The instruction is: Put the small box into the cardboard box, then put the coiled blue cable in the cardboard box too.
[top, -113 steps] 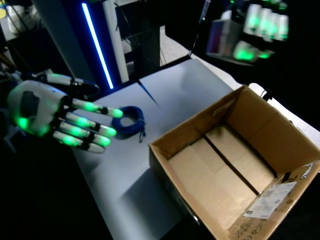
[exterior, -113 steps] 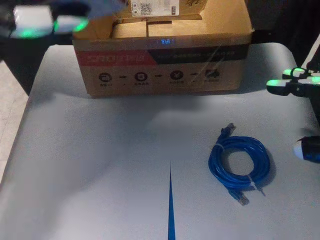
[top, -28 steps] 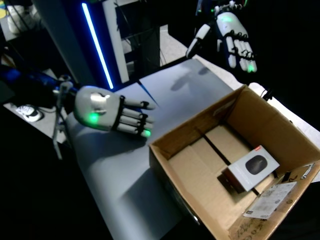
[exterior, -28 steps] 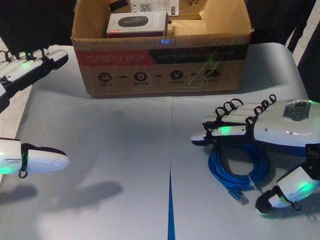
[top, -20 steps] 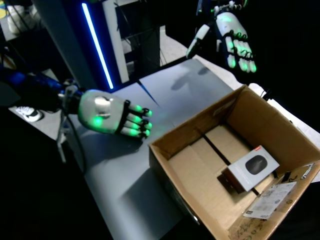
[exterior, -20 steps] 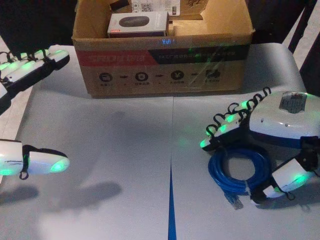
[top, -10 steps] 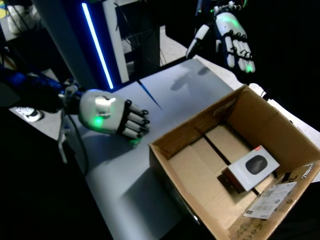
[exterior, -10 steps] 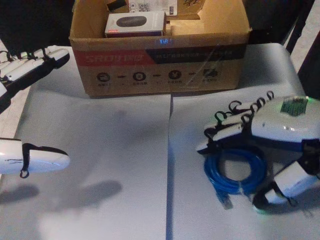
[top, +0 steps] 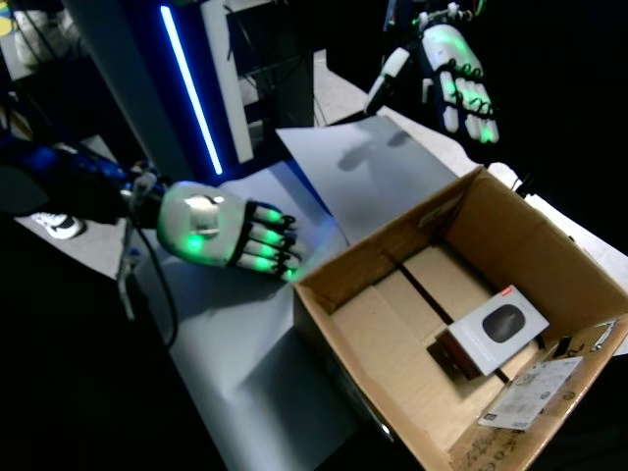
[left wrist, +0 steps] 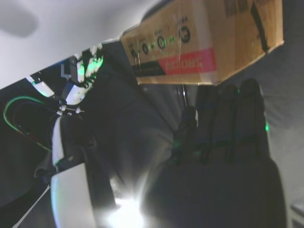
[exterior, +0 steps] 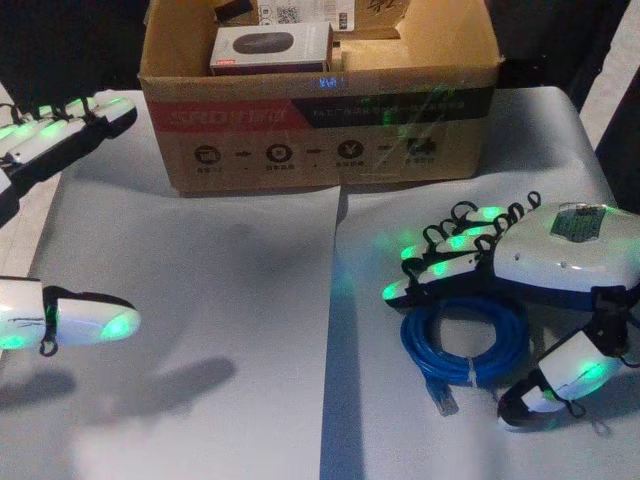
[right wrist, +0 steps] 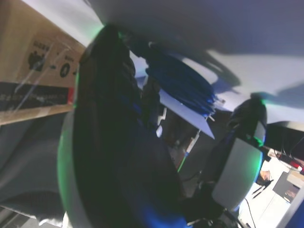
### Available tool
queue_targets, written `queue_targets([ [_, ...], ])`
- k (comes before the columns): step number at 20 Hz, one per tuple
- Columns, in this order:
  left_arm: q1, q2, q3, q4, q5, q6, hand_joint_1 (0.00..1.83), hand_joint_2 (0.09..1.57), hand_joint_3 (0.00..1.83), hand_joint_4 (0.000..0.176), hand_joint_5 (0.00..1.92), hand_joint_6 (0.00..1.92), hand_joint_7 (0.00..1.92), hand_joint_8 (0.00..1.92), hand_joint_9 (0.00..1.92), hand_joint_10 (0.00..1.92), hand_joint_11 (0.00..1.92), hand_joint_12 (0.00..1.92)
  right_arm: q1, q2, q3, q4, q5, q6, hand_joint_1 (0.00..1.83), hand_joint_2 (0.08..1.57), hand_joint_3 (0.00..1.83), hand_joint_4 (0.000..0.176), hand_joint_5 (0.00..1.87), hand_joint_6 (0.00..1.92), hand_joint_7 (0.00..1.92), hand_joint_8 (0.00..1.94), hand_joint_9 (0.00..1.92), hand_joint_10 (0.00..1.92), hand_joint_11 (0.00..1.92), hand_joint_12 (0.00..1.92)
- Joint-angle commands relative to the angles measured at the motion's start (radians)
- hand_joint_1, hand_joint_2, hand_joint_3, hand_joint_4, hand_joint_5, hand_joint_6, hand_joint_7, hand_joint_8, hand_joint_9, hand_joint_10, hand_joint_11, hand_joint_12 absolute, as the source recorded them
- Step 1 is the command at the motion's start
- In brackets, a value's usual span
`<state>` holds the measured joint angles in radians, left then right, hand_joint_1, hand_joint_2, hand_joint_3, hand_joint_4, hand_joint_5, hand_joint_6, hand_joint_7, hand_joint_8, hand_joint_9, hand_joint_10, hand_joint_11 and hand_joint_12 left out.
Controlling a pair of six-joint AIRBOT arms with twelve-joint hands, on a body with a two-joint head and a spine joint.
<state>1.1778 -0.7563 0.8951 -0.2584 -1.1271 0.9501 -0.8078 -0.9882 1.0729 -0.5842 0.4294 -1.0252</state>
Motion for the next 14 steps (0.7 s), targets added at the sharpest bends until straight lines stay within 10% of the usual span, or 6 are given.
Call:
queue_targets([
  [1,-0.007,-0.002,0.002,-0.003,-0.125,-0.006,0.63,0.78,0.0,0.176,0.0,0.0,0.0,0.0,0.0,0.0,0.0,0.0,-0.004,-0.01,0.001,0.002,0.035,0.005,0.97,0.82,0.0,0.164,0.47,0.0,0.36,0.01,0.46,0.03,0.1,0.96],
  [3,-0.004,-0.003,0.003,-0.004,-0.125,-0.007,0.64,0.78,0.0,0.176,0.0,0.0,0.0,0.0,0.0,0.0,0.0,0.0,-0.004,-0.008,0.001,0.002,0.035,0.009,1.08,0.87,0.01,0.046,0.65,0.01,0.64,0.06,0.74,0.11,0.36,1.08],
  [4,-0.003,-0.003,0.003,-0.004,-0.125,-0.008,0.62,0.78,0.0,0.176,0.0,0.0,0.0,0.0,0.0,0.0,0.0,0.0,-0.004,-0.007,0.001,0.002,0.035,0.011,1.12,0.94,0.0,0.0,0.75,0.0,0.74,0.2,0.74,0.67,0.54,1.35],
  [5,-0.003,-0.003,0.003,-0.004,-0.126,-0.009,0.61,0.78,0.0,0.176,0.0,0.0,0.0,0.0,0.0,0.0,0.0,0.0,-0.004,-0.006,0.001,0.002,0.035,0.013,1.16,1.02,0.0,0.0,0.85,0.01,0.59,1.02,0.75,1.48,0.8,1.61],
  [6,-0.003,-0.004,0.004,-0.004,-0.127,-0.01,0.61,0.78,0.0,0.176,0.0,0.0,0.0,0.0,0.0,0.0,0.0,0.0,-0.004,-0.003,0.001,0.002,0.035,0.013,1.14,1.14,0.0,0.0,0.9,1.04,0.53,1.47,0.82,1.69,0.93,1.68],
  [14,0.0,-0.008,0.005,-0.005,-0.127,-0.016,0.68,0.8,0.01,0.176,0.0,0.0,0.0,0.0,0.0,0.0,0.0,0.0,-0.003,0.007,-0.001,0.018,0.037,0.015,1.1,1.22,0.0,0.0,0.78,1.27,0.81,1.81,1.04,1.92,1.21,1.91],
])
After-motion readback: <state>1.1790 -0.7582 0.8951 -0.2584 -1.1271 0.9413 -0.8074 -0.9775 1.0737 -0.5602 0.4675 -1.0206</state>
